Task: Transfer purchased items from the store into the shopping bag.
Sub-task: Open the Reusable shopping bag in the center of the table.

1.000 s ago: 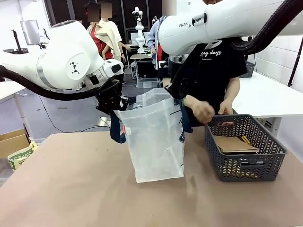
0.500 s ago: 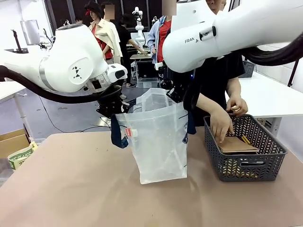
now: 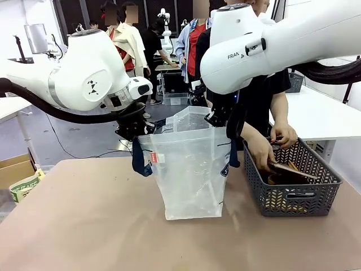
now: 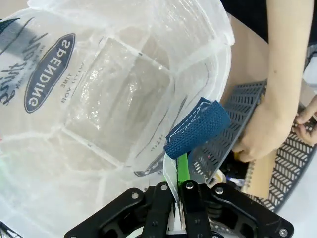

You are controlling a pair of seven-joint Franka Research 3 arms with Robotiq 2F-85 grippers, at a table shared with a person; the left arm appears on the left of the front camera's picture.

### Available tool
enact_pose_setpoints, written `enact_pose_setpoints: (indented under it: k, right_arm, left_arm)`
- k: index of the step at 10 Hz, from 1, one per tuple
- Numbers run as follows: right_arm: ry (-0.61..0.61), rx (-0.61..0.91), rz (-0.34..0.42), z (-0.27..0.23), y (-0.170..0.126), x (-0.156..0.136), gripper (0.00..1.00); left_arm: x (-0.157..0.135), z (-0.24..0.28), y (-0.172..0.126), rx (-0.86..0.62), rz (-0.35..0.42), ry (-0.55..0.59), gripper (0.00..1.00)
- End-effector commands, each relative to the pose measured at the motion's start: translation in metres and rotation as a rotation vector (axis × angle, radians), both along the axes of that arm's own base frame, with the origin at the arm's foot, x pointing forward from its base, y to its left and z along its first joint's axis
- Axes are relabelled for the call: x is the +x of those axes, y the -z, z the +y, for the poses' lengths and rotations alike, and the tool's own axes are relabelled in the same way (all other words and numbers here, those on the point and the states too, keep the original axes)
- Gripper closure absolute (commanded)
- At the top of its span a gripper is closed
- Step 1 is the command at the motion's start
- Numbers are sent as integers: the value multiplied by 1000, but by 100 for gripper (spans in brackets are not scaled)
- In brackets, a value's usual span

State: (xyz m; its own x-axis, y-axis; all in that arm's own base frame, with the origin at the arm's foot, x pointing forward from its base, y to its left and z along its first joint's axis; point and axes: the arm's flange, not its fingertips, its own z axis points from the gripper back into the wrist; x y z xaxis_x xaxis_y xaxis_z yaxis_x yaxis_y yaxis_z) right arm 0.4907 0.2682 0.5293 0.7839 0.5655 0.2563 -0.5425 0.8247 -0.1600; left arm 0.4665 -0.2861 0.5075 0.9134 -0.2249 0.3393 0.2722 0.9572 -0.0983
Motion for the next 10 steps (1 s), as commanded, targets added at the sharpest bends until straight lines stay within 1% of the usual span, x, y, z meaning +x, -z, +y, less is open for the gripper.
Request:
enact_pose_setpoints:
  k: [1,2,10]
  right_arm:
    - [12,15,-29,-3,8,-6,100]
    - [0,0,0,0,0,0,100]
    - [0,0,0,0,0,0,100]
  left_arm:
    - [5,-4,6,15,12,31,100]
    - [0,0,0,0,0,0,100]
    - [0,0,0,0,0,0,100]
